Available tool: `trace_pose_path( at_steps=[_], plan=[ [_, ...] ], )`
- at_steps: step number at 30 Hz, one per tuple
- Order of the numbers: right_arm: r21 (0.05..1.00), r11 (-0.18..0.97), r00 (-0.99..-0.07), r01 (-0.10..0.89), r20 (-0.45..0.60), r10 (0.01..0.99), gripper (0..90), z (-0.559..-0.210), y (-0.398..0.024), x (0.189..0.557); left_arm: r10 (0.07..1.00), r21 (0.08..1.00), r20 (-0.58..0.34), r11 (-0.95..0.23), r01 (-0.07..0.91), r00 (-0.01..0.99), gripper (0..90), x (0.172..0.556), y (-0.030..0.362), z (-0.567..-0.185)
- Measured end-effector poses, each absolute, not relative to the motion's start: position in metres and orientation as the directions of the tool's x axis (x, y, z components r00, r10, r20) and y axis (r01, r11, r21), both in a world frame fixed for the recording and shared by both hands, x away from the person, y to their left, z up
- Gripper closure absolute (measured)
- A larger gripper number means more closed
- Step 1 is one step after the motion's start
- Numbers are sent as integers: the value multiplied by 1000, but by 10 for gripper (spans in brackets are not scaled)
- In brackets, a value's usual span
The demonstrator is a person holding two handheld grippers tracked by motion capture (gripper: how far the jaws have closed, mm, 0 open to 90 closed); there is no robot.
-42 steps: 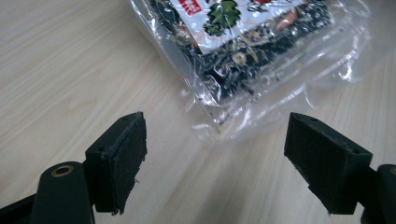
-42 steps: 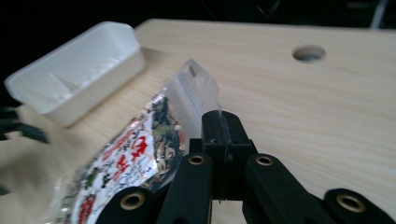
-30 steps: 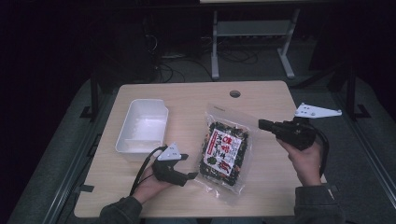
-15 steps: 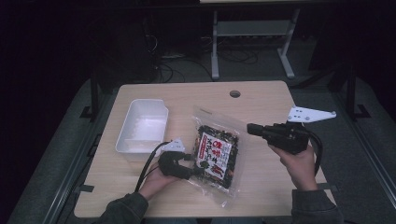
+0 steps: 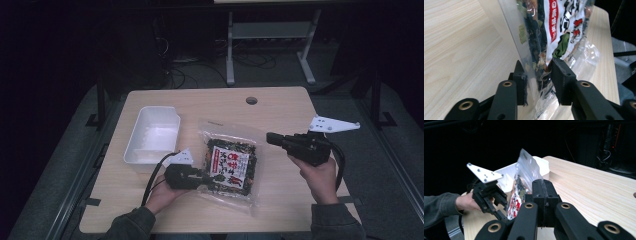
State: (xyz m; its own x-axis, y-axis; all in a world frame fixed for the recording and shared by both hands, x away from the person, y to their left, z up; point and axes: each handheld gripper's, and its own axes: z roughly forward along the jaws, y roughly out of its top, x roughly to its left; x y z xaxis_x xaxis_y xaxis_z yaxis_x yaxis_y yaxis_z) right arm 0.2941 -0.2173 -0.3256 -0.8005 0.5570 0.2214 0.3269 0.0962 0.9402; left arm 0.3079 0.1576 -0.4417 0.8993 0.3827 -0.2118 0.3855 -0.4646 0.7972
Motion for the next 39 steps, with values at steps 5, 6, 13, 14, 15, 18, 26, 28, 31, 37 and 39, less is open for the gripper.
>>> trace_pose_path(
  at_steps=[5,6,13,14,15,18,26,28,31,37,39],
  plan=[
    [937,92,-797,336,231,558,872,-330,-221,295,376,801,-146,-498,333,915,704,301,156,-438],
    [937,93,-798,336,231,557,858,-331,-222,296,373,801,-127,-507,317,919,705,300,156,-437],
    [913,105,-782,393,273,560,468,-350,-221,307,355,786,-57,-560,262,933,731,290,149,-438],
    [907,98,-782,410,295,549,448,-357,-220,310,356,786,-64,-557,267,932,731,290,149,-438],
    [896,105,-777,431,310,548,421,-363,-219,314,355,787,-65,-556,267,933,731,290,149,-438],
    [861,112,-751,495,360,553,372,-382,-217,324,351,789,-59,-557,260,934,732,290,149,-438],
    [833,166,-782,527,399,479,392,-399,-201,330,349,792,-65,-553,261,935,732,290,150,-438],
    [831,188,-794,523,394,464,420,-400,-196,330,346,793,-63,-553,257,936,732,290,150,-438],
    [826,219,-808,520,393,438,470,-401,-188,329,343,793,-64,-553,257,937,732,290,151,-438],
    [839,220,-838,497,399,371,638,-396,-182,325,330,795,-73,-551,255,941,736,290,154,-439],
    [845,229,-852,483,392,348,682,-394,-180,323,326,797,-84,-545,259,942,733,290,155,-439]
  ],
)
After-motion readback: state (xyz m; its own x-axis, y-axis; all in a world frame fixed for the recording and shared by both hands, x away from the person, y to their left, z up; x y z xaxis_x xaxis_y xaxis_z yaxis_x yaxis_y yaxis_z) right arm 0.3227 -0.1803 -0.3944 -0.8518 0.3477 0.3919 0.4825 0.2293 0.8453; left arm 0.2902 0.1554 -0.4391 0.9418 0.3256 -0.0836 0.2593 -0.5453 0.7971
